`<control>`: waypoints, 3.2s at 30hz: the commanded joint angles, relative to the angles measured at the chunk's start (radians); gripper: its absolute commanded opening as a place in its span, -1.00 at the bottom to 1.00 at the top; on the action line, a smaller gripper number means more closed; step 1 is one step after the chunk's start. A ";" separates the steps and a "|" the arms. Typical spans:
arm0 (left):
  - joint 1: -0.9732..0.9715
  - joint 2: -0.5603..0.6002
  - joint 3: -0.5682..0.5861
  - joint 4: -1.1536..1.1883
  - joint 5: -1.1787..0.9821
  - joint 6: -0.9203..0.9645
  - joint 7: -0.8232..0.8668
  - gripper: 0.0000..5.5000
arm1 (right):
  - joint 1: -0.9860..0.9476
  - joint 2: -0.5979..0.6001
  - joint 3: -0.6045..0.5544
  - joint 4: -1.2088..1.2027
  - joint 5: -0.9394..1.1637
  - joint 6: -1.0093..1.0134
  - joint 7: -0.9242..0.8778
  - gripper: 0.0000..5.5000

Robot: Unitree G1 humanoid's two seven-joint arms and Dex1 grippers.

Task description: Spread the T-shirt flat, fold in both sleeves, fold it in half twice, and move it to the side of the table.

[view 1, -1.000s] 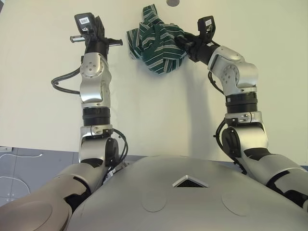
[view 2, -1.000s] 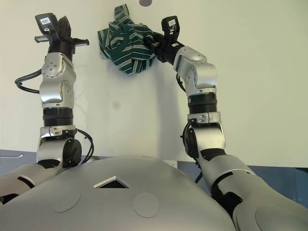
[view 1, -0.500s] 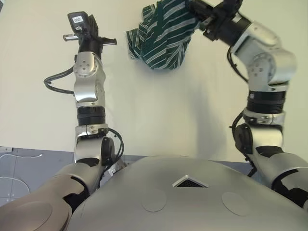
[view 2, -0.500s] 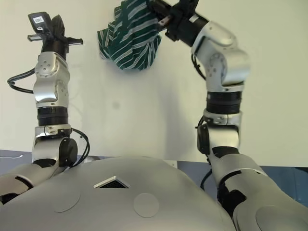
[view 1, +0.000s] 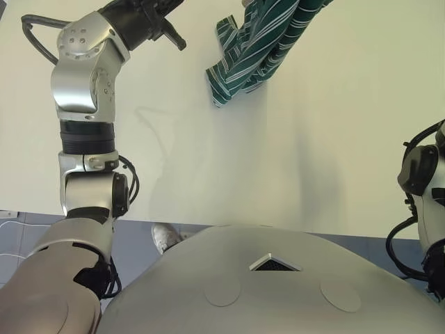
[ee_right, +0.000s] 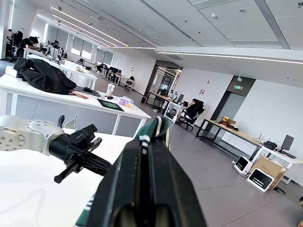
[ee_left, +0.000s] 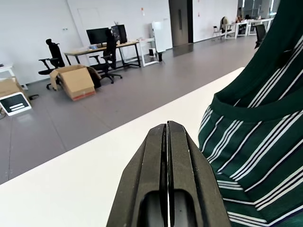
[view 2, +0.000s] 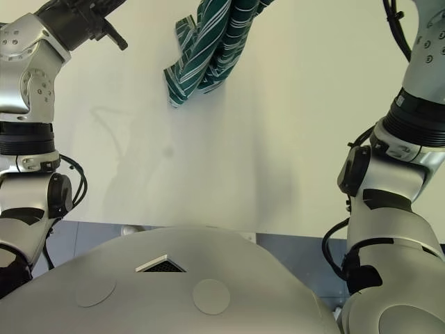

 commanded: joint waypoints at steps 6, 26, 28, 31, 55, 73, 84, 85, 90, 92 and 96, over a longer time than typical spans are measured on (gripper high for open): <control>-0.043 -0.163 -0.285 0.431 0.249 -0.122 -0.077 -1.00 | 0.076 -0.028 0.045 0.101 -0.055 -0.072 0.020 -0.99; 0.088 0.029 -0.094 -0.232 -0.059 0.507 -0.242 -0.48 | 0.220 -0.071 0.125 0.095 -0.193 -0.121 -0.019 -1.00; 0.064 -0.024 -0.126 -0.114 -0.033 0.461 -0.208 -0.43 | 0.216 -0.063 0.130 0.096 -0.193 -0.119 -0.021 -1.00; 0.029 -0.081 -0.183 0.066 0.019 0.386 -0.188 -0.43 | 0.217 -0.048 0.136 0.088 -0.190 -0.110 -0.030 -1.00; -0.096 -0.090 -0.047 0.254 0.019 0.165 -0.179 -0.98 | 0.136 -0.003 0.129 0.232 -0.248 -0.177 -0.117 -1.00; -1.056 0.101 0.104 1.126 0.283 -0.312 0.326 -0.98 | -0.865 0.116 0.268 1.445 -0.732 -0.679 -0.630 -1.00; -0.998 0.195 0.062 1.022 0.270 -0.140 -0.542 -0.98 | -0.686 -0.030 0.241 1.294 -0.637 -0.844 0.092 -1.00; -0.965 0.226 0.042 0.954 0.249 -0.066 -0.687 -0.98 | -0.623 -0.080 0.234 1.195 -0.580 -0.775 0.247 -1.00; -0.381 0.631 -0.184 -0.079 -0.187 0.360 -0.901 -0.98 | 0.085 -0.564 0.331 0.224 -0.081 -0.245 0.618 -1.00; -0.171 0.741 -0.201 -0.321 -0.217 0.342 -0.901 -0.98 | 0.340 -0.643 0.322 -0.016 -0.005 -0.165 0.618 -1.00; 0.124 0.688 -0.176 -0.574 -0.092 0.324 -0.853 -0.98 | 0.684 -0.534 0.323 -0.237 -0.181 -0.174 0.454 -1.00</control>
